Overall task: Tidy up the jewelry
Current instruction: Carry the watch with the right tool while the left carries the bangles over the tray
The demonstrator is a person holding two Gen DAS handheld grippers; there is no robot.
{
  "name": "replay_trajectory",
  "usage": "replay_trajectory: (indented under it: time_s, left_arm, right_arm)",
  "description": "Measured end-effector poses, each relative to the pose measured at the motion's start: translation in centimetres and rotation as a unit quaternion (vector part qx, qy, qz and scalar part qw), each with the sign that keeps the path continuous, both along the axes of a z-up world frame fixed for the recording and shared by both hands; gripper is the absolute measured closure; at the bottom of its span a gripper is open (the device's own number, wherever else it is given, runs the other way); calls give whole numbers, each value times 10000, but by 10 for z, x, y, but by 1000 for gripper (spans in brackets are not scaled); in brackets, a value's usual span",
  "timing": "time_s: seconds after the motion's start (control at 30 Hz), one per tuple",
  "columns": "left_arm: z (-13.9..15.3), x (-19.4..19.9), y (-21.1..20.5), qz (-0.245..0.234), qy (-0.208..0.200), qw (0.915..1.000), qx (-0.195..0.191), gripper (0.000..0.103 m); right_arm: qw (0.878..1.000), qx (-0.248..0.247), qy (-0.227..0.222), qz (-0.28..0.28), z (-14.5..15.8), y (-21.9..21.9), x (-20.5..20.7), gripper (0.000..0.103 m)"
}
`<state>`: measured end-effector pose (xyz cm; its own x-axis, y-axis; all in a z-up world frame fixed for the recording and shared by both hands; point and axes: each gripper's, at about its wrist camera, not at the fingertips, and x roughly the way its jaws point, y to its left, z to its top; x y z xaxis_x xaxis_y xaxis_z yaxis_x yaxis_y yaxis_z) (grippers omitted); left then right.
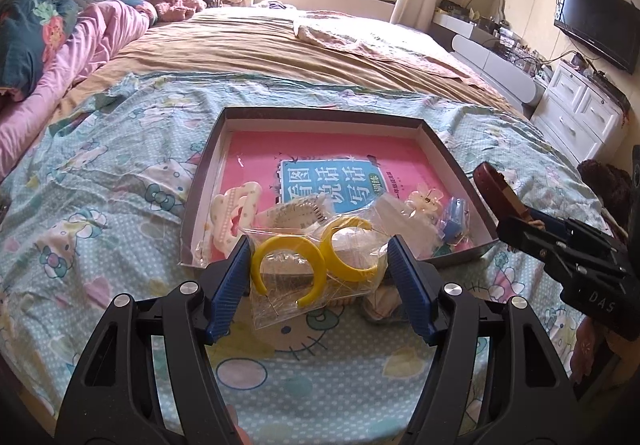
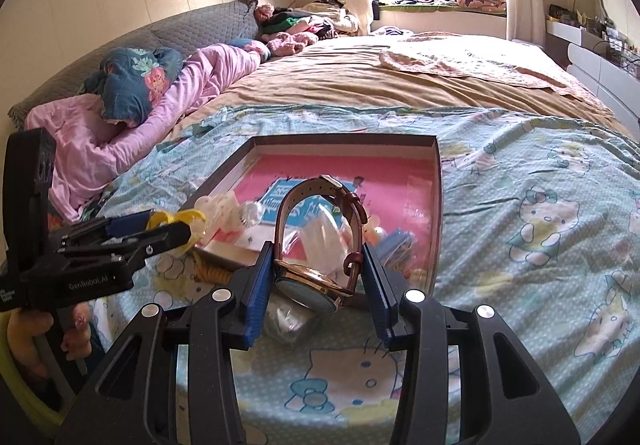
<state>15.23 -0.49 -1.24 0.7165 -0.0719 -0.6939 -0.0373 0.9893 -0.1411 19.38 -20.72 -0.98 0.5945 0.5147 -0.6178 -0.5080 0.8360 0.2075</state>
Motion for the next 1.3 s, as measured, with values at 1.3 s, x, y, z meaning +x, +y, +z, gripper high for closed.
replay_trajectory:
  time_s: [1.3]
  left_arm:
    - [-37, 71, -38, -640, 409, 9970, 126, 42]
  right_arm:
    - [9988, -291, -30, -404, -4, -3, 70, 62]
